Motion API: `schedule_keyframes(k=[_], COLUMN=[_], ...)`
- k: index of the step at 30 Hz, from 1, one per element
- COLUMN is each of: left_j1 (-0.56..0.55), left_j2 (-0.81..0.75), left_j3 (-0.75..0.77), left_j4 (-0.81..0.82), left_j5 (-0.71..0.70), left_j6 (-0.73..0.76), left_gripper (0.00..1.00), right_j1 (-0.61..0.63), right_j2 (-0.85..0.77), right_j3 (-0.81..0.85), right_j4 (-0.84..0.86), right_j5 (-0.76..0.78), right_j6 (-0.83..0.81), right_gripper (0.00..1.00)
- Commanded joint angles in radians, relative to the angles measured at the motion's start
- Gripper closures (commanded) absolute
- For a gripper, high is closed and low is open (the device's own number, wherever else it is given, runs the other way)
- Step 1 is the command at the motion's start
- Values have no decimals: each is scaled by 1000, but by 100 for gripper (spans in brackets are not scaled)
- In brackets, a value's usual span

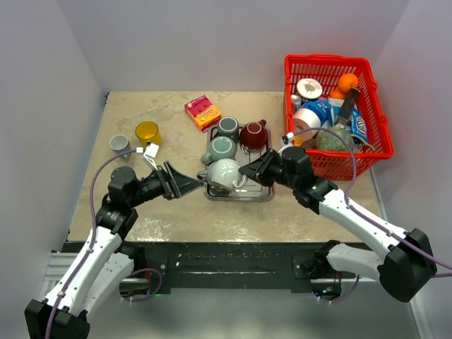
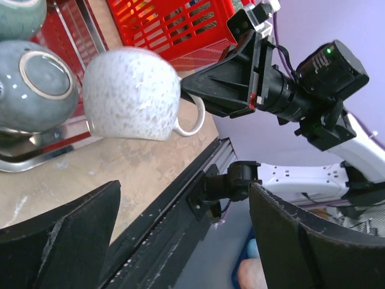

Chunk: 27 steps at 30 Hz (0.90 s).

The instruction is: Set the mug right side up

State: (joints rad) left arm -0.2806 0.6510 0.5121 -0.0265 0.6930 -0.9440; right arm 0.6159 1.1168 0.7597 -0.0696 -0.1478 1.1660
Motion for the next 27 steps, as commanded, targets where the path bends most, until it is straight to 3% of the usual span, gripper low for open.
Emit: schedule_keyframes(k=[1, 10, 17, 27], left_j1=[-61, -350, -650, -766], left_j2=[-5, 107, 191, 315], left_j3=[-39, -57, 14, 106], left_j4=[100, 290, 344, 427], left_j5=[-79, -354, -772, -971], left_j6=[-162, -364, -447, -499], left_gripper=[9, 9, 10, 12], right_j1=[-1, 7, 11, 22], right_j2=[-72, -112, -147, -181], right_j3=[-42, -59, -30, 35], right_j4=[230, 275, 266, 241], right_j5=[-38, -36, -45, -61], right_j6=[185, 228, 238, 227], right_gripper=[100, 100, 100, 100])
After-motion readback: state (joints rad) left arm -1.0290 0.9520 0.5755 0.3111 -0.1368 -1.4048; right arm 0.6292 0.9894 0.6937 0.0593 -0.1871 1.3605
